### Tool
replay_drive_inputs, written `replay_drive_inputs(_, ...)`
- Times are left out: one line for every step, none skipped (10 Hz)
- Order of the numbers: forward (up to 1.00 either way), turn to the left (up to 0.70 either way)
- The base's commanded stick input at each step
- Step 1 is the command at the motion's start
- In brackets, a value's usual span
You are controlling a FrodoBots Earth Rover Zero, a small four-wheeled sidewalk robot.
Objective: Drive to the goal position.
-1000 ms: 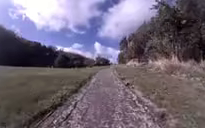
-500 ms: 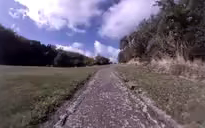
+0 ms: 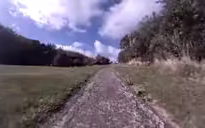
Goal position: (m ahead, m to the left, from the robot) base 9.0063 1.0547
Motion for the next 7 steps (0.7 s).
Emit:
replay_drive_inputs(1.00, 0.00)
replay_drive_inputs(1.00, 0.00)
replay_drive_inputs(1.00, 0.00)
replay_drive_inputs(1.00, 0.00)
replay_drive_inputs(1.00, 0.00)
replay_drive_inputs(1.00, 0.00)
replay_drive_inputs(1.00, 0.00)
